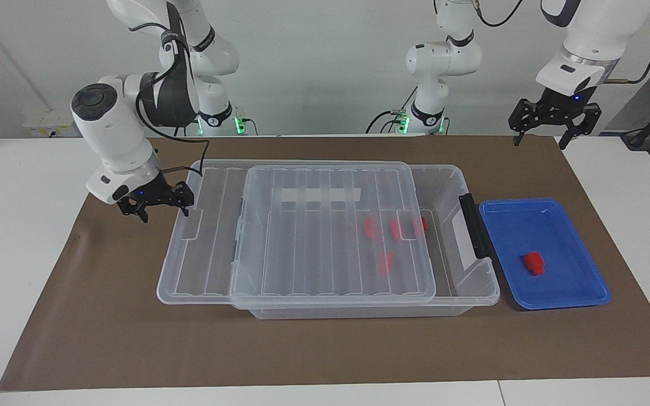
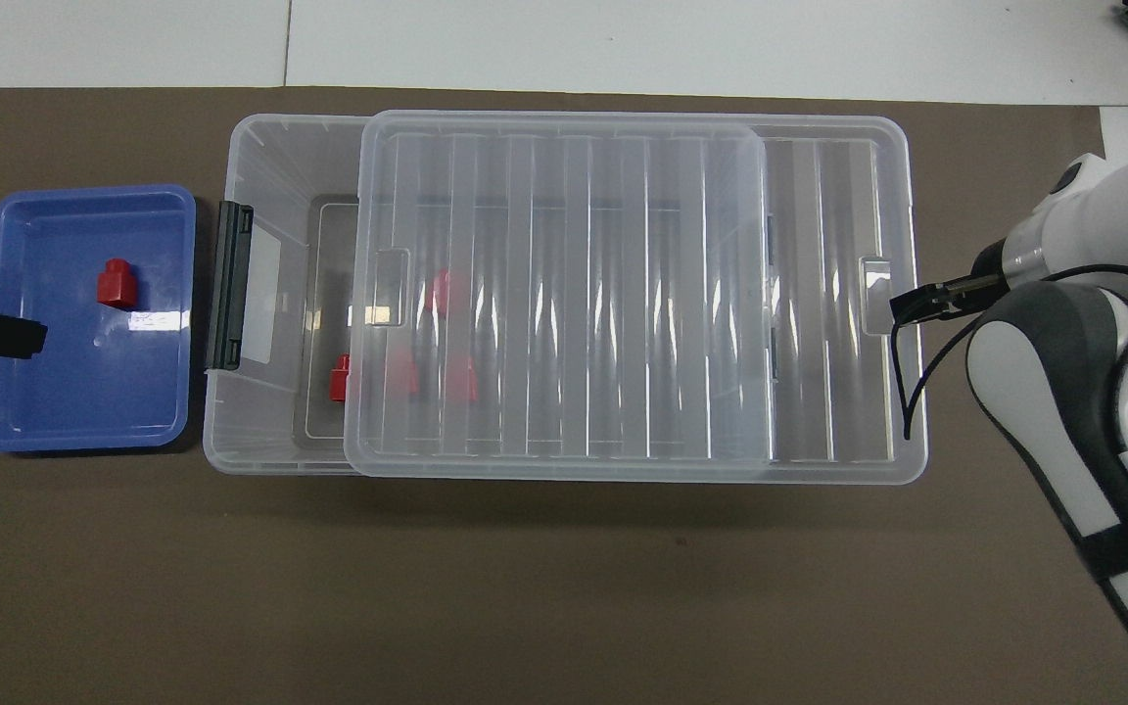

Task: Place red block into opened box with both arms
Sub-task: 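Slide the clear lid away from the blue tray with the right gripper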

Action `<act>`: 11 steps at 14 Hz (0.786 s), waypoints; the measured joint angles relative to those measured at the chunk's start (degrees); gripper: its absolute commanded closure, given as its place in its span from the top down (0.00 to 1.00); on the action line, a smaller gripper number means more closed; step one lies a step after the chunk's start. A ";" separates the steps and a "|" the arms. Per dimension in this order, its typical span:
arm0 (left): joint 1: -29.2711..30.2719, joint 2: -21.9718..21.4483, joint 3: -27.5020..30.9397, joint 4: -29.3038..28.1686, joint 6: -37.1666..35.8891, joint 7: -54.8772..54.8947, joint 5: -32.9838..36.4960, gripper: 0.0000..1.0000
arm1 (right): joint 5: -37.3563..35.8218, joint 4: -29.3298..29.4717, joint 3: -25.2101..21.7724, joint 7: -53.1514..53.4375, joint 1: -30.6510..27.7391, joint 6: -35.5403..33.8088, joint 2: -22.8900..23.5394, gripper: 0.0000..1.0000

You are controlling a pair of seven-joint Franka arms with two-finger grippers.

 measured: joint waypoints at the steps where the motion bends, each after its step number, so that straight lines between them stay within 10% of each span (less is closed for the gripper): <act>1: 0.76 -0.03 0.06 -0.12 -0.52 -0.36 0.00 1.00 | -0.01 0.00 0.00 -1.51 -0.63 -0.33 -0.03 1.00; 11: 4.62 0.54 0.31 -1.17 3.10 -2.89 0.01 1.00 | -0.01 0.03 -0.05 -17.37 -6.36 -0.79 -0.17 1.00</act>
